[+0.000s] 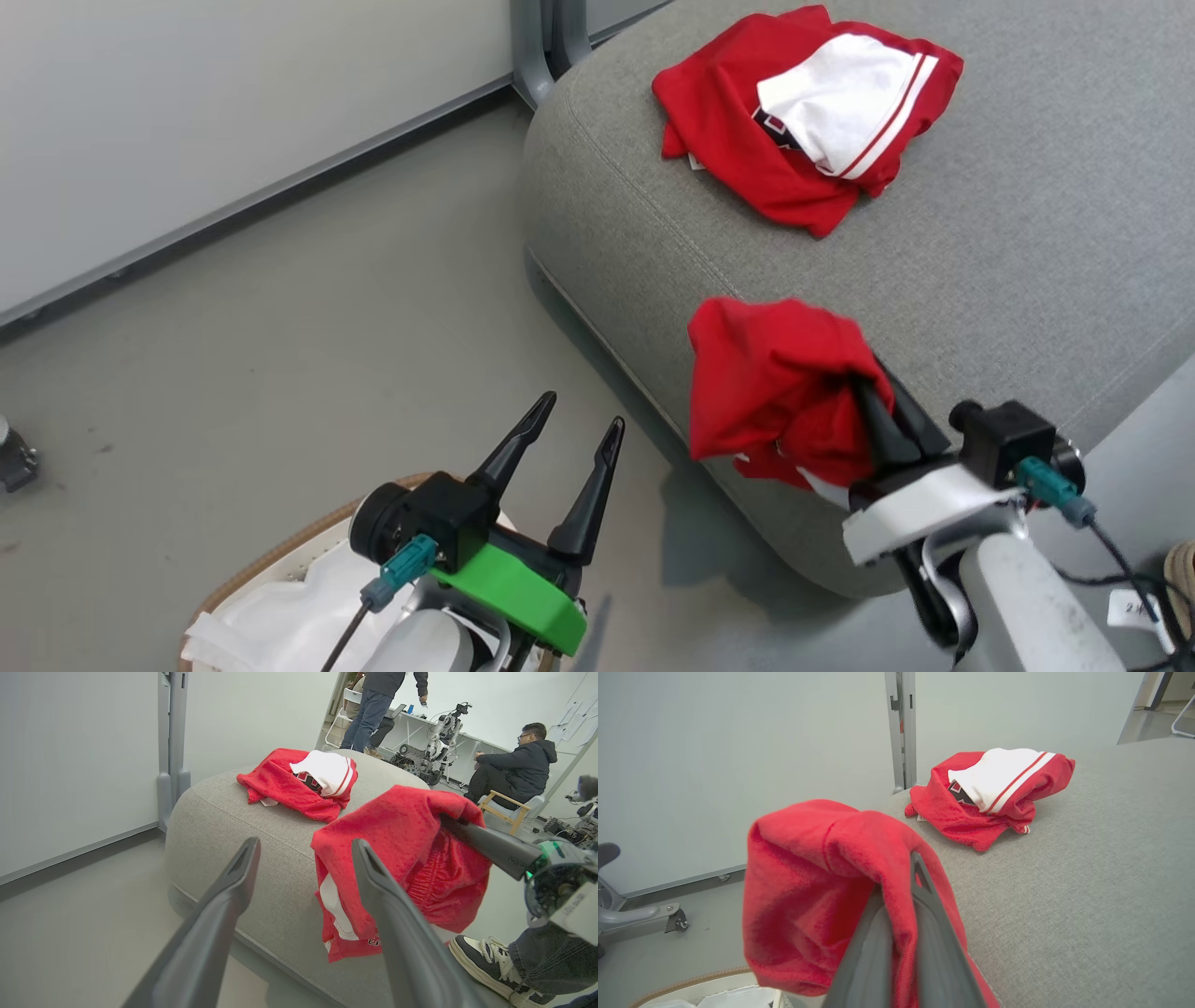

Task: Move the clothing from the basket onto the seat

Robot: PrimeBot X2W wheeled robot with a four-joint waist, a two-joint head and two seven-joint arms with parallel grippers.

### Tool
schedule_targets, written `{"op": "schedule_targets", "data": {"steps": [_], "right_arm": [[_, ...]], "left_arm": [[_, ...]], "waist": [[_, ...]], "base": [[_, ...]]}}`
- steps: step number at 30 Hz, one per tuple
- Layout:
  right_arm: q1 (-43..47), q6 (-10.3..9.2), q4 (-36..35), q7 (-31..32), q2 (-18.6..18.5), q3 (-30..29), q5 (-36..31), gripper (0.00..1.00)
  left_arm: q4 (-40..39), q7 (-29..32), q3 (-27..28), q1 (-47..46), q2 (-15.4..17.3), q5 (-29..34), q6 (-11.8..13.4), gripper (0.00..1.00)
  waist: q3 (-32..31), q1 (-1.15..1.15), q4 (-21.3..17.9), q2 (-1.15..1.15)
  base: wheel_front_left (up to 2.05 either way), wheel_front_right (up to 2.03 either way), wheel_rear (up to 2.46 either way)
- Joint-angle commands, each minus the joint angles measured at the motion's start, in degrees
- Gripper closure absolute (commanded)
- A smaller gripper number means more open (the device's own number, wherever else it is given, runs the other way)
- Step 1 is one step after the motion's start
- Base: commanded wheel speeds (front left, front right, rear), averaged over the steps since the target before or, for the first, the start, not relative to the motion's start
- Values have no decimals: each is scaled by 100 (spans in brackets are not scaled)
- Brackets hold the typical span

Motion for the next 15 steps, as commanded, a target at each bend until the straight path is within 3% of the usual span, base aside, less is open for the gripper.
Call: {"op": "schedule_targets", "data": {"steps": [1,11,15], "right_arm": [[-237,-6,-88,0,-56,-82,-71,100],[-2255,-6,-296,0,-1225,-44,-317,100],[-3178,-7,-210,0,-1676,-69,-429,100]], "left_arm": [[9,4,-9,-132,102,46,-19,0],[7,4,25,-255,422,163,-19,0],[-11,4,-54,-389,533,195,-19,0]], "waist": [[279,0,-132,0],[906,0,-125,0],[1198,0,61,0]], "base": [[0,0,0],[0,0,0],[0,0,0]]}}
